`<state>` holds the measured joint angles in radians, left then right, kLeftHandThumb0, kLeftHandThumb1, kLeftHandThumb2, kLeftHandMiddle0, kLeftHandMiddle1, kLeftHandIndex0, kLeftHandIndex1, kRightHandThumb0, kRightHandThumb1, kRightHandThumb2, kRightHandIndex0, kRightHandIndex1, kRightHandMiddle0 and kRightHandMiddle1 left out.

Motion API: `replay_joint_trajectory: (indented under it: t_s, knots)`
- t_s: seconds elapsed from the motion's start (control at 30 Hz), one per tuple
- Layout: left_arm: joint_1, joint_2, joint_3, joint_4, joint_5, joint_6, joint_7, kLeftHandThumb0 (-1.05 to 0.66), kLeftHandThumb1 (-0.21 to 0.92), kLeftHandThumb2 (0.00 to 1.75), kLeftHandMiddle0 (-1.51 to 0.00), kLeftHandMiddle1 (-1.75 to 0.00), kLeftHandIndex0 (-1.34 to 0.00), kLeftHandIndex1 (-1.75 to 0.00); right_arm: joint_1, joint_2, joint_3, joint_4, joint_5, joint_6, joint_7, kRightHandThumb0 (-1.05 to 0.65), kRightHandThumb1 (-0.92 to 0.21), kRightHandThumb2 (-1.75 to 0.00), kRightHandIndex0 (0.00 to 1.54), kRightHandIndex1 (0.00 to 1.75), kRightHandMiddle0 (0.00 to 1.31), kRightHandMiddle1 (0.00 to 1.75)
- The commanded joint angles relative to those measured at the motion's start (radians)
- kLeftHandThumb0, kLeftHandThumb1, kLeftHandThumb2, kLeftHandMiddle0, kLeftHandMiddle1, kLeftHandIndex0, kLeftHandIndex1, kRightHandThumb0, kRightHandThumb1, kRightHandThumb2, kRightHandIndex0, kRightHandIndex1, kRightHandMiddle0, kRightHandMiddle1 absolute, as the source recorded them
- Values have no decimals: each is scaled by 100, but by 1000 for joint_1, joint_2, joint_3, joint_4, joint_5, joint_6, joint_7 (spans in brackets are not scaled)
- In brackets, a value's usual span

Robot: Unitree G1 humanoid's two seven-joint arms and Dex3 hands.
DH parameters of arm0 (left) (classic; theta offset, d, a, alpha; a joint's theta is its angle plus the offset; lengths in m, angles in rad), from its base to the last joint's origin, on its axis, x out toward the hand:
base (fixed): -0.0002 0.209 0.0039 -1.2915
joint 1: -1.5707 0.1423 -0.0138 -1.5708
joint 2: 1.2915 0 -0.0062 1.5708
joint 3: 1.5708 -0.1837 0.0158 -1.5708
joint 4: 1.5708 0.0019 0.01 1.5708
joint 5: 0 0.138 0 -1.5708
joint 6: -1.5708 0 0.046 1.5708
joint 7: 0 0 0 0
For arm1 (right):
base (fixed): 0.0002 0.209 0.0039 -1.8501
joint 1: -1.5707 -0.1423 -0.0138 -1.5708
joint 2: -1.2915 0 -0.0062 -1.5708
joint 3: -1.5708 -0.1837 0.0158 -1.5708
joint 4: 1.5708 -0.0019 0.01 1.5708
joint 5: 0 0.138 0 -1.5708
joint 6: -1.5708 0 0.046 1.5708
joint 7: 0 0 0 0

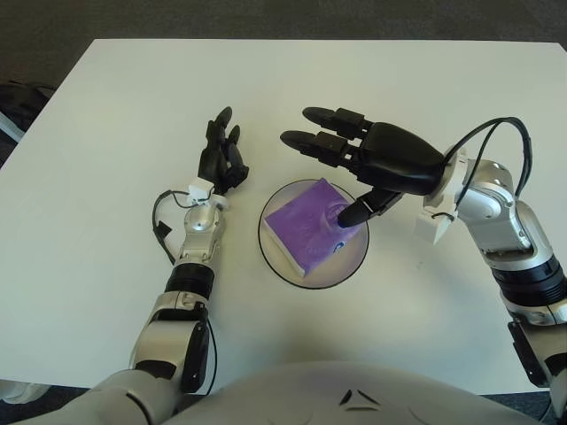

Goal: Put the tissue paper into the plate.

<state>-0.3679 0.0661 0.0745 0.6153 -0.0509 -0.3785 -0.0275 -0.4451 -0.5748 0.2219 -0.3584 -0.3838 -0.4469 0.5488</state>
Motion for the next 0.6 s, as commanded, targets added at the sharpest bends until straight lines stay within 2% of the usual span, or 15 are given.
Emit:
replay_joint_trajectory:
  t_s: [0.0, 0.1, 0.17, 0.23, 0.37, 0.47, 0.57]
  knots:
    - [148, -12, -9, 153, 21, 35, -5, -80, 92, 101, -32, -1, 0, -47, 4, 2, -15, 17, 29, 3, -3, -105, -92, -84, 0, 0, 0, 0]
    - [153, -18, -19, 137, 33, 60, 11, -81, 92, 99, -32, -1, 0, -47, 4, 25, -29, 33, 69, 33, -18, -105, -92, -83, 0, 0, 0, 0]
    - [185, -25, -33, 49, 42, 95, 23, -81, 92, 98, -32, -1, 0, -48, 5, 38, -35, 37, 95, 61, -18, -105, -92, -83, 0, 0, 0, 0]
    - [242, -32, -53, -117, 52, 167, 34, -81, 92, 98, -32, -1, 0, -49, -5, 54, -46, 51, 143, 107, -10, -105, -92, -85, 0, 0, 0, 0]
    - [240, -34, -52, -105, 59, 180, 42, -80, 92, 97, -34, -2, 0, -52, -70, 55, -128, 118, 278, 215, 10, -105, -92, -85, 0, 0, 0, 0]
    - [242, -37, -49, -117, 56, 202, 45, -80, 92, 98, -35, -2, 0, -55, -71, 56, -153, 118, 295, 255, -4, -105, -92, -83, 0, 0, 0, 0]
    - [247, -43, -47, -132, 55, 220, 50, -80, 92, 98, -35, -2, 0, -54, -52, 79, -175, 86, 249, 327, -64, -104, -92, -78, 0, 0, 0, 0]
